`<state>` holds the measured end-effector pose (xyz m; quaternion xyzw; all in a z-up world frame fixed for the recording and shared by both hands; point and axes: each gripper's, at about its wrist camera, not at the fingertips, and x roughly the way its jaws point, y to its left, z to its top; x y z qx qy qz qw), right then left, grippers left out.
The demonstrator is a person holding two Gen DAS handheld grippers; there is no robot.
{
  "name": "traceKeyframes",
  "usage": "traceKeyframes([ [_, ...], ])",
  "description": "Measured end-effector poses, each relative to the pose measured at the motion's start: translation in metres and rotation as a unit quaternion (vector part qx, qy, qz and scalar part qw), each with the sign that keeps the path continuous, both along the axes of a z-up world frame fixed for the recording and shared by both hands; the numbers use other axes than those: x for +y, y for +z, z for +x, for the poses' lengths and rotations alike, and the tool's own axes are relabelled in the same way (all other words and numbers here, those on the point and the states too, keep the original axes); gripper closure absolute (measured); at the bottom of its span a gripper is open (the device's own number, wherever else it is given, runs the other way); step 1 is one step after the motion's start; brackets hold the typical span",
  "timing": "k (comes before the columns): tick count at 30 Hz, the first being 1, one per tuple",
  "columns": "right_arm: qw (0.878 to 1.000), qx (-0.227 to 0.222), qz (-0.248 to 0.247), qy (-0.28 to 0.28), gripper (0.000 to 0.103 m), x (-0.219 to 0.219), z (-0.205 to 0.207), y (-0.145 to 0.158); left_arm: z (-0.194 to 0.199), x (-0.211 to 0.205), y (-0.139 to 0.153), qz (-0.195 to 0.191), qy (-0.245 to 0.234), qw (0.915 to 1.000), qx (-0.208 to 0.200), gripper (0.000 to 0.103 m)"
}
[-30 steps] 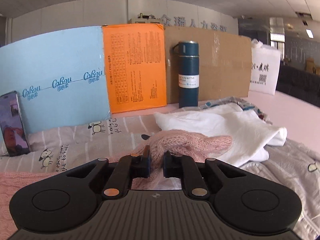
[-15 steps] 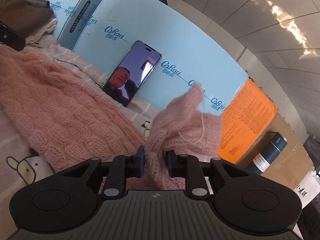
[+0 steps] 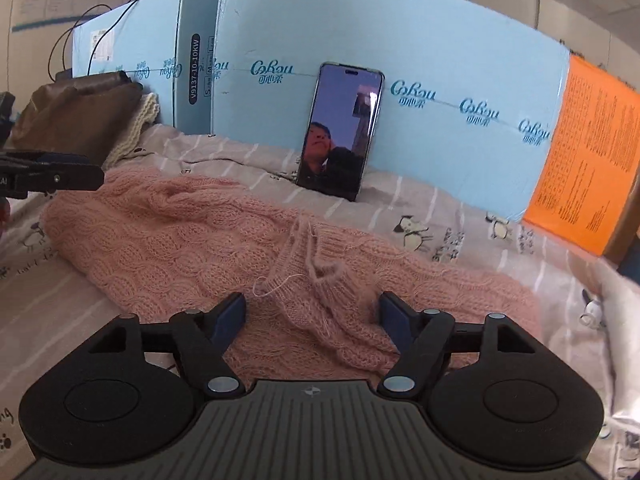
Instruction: Fold clothes
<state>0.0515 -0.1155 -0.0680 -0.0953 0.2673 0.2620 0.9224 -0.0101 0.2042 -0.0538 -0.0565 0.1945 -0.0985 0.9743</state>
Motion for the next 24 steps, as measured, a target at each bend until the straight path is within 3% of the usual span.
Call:
traceKeyframes([
  [2, 0.999, 0.022, 0.035, -0.010, 0.028, -0.006, 0.006, 0.001, 0.002, 0.001, -0.001, 0.000, 0.012, 0.9999, 0.009, 0.006],
  [4, 0.995, 0.011, 0.094, -0.018, 0.028, -0.022, 0.000, 0.014, 0.004, 0.003, -0.003, -0.002, 0.024, 0.9995, 0.018, 0.006],
  [6, 0.986, 0.014, 0.154, -0.062, 0.025, -0.048, -0.005, 0.023, 0.007, 0.006, -0.004, -0.003, 0.035, 0.9990, 0.027, 0.006],
  [9, 0.961, 0.025, 0.231, -0.151, 0.023, -0.091, -0.010, 0.030, 0.012, 0.008, -0.007, 0.000, 0.052, 0.9976, 0.046, 0.001],
  [12, 0.927, 0.057, 0.267, -0.256, 0.023, -0.128, -0.011, 0.018, 0.019, 0.006, -0.012, 0.012, 0.058, 0.9950, 0.080, 0.001],
  [14, 0.909, 0.098, 0.290, -0.283, 0.023, -0.142, -0.006, 0.005, 0.022, 0.005, -0.015, 0.011, 0.053, 0.9943, 0.092, 0.001],
  [17, 0.892, 0.149, 0.322, -0.281, 0.023, -0.144, 0.005, -0.011, 0.024, 0.006, -0.017, 0.004, 0.046, 0.9941, 0.099, 0.001],
  [21, 0.891, 0.150, 0.313, -0.293, 0.027, -0.124, 0.014, -0.011, 0.027, 0.005, -0.020, -0.022, 0.021, 0.9932, 0.113, 0.001],
  [23, 0.890, 0.152, 0.312, -0.296, 0.047, -0.114, 0.016, -0.012, 0.027, 0.002, -0.020, -0.024, 0.011, 0.9931, 0.114, 0.001],
  [24, 0.891, 0.146, 0.307, -0.301, 0.051, -0.108, 0.015, -0.013, 0.027, 0.000, -0.020, -0.025, 0.006, 0.9931, 0.114, 0.001],
])
